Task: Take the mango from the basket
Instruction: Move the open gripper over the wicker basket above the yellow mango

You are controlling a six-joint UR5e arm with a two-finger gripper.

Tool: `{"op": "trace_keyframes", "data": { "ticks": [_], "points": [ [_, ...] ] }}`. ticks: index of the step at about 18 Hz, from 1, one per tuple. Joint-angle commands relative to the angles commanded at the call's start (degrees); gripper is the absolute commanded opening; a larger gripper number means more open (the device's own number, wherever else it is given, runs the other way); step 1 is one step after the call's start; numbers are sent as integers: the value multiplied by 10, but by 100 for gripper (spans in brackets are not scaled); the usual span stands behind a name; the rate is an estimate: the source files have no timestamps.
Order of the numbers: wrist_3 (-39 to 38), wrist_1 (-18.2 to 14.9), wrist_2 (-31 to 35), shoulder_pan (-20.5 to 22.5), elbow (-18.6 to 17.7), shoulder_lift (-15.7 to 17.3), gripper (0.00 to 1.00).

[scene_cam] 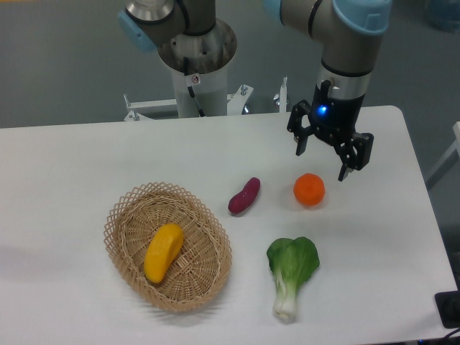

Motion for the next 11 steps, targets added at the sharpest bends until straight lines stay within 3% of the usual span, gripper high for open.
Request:
{"op": "trace_keyframes", "data": {
  "ticks": [11],
  "points": [
    [-38,-2,11,-10,-25,30,100]
  ]
}}
